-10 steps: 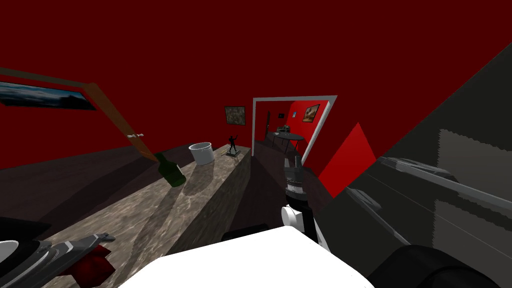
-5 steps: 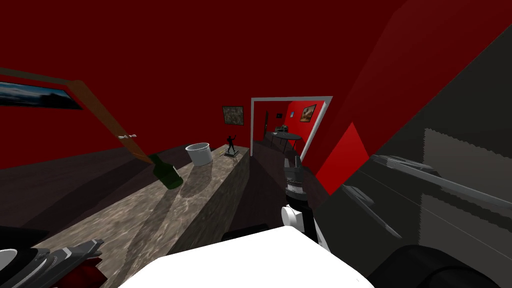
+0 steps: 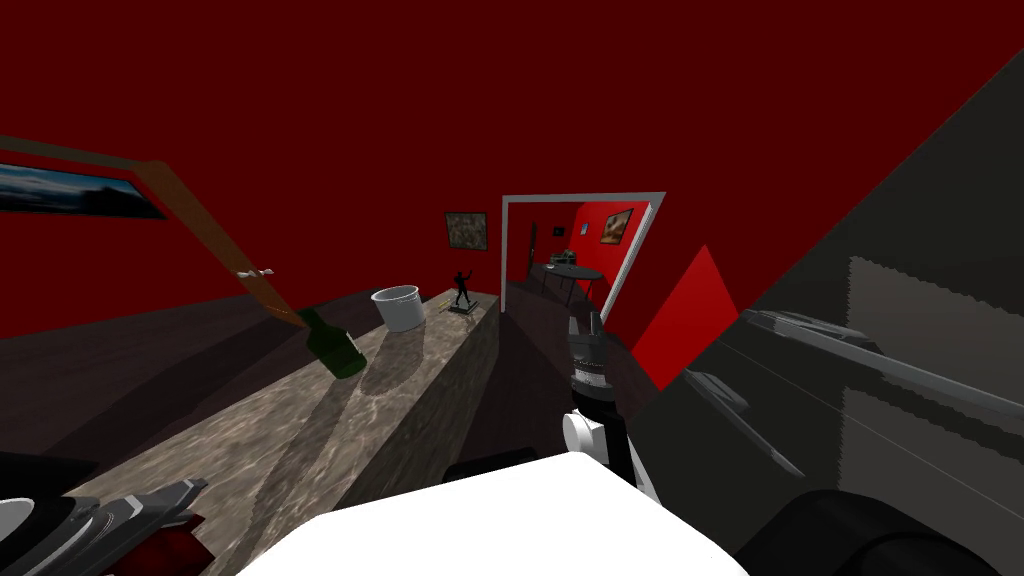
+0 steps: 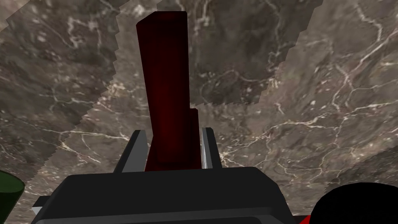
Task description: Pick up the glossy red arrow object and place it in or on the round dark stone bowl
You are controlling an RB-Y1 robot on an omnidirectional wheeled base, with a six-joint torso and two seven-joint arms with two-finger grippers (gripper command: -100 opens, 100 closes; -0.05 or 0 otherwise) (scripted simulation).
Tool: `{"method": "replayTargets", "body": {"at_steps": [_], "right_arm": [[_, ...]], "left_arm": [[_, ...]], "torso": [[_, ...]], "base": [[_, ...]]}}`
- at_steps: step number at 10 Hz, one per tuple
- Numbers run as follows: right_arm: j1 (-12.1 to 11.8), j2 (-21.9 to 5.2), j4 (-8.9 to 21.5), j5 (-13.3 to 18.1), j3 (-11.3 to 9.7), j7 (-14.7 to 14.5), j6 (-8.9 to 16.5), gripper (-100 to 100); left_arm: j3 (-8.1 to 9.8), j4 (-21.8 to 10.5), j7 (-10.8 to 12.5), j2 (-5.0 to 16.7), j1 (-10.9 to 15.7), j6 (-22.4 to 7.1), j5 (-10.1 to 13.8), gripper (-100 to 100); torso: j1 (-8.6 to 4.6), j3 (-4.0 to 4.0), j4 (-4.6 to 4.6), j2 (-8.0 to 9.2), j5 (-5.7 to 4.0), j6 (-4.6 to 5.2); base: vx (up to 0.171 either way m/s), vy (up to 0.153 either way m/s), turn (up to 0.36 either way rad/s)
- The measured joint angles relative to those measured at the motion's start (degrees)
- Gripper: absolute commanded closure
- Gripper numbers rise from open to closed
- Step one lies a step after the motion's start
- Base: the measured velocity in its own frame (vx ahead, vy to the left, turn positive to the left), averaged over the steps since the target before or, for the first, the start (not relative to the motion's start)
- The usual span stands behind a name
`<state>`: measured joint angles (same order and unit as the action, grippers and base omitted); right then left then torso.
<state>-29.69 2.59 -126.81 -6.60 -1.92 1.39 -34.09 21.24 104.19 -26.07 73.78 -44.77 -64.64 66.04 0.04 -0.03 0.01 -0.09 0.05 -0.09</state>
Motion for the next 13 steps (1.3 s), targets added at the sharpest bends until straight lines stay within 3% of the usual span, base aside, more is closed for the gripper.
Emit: {"method": "replayTargets", "body": {"at_steps": [2, 3, 4, 6, 8, 9, 13], "right_arm": [[0.0, 0.0, 0.0, 0.0, 0.0, 0.0, 0.0, 0], [0.0, 0.0, 0.0, 0.0, 0.0, 0.0, 0.0, 0], [0.0, 0.0, 0.0, 0.0, 0.0, 0.0, 0.0, 0], [0.02, 0.0, 0.0, 0.0, 0.0, 0.0, 0.0, 0], [0.03, 0.0, 0.0, 0.0, 0.0, 0.0, 0.0, 0], [0.03, 0.0, 0.0, 0.0, 0.0, 0.0, 0.01, 0], [0.02, 0.0, 0.0, 0.0, 0.0, 0.0, 0.0, 0]], "left_arm": [[1.88, 0.44, -0.46, 1.69, -0.46, -1.06, 1.91, 100], [2.05, 0.47, -0.55, 1.74, -0.54, -1.18, 2.01, 0], [2.02, 0.47, -0.53, 1.73, -0.54, -1.18, 2.0, 100], [2.39, -0.72, -1.65, 1.57, 1.13, -1.38, 1.6, 100], [1.06, -2.56, -2.75, 1.56, 4.69, -1.18, 0.52, 100], [1.81, -3.15, -3.78, 1.25, 5.33, -1.22, 0.22, 100], [0.79, -6.2, -6.12, 1.67, 10.92, -1.57, -0.83, 100]], "torso": [[-0.11, 0.03, 0.02, 0.03, -0.05, -0.05], [-0.07, 0.02, 0.01, 0.03, -0.02, -0.01], [-0.04, 0.01, 0.01, 0.02, -0.02, -0.01], [0.0, 0.21, 0.11, 0.34, -0.05, 0.07], [0.01, 0.38, 0.2, 0.61, -0.07, 0.1], [0.01, 0.46, 0.24, 0.73, -0.1, 0.09], [-0.11, 0.46, 0.27, 0.67, -0.15, 0.09]], "base": [[0.001, -0.015, 0.072], [0.0, 0.0, 0.0], [-0.062, 0.01, -0.101], [-0.126, 0.008, -0.125], [-0.175, 0.024, -0.162], [-0.12, 0.009, -0.068], [-0.139, 0.007, -0.123]]}}
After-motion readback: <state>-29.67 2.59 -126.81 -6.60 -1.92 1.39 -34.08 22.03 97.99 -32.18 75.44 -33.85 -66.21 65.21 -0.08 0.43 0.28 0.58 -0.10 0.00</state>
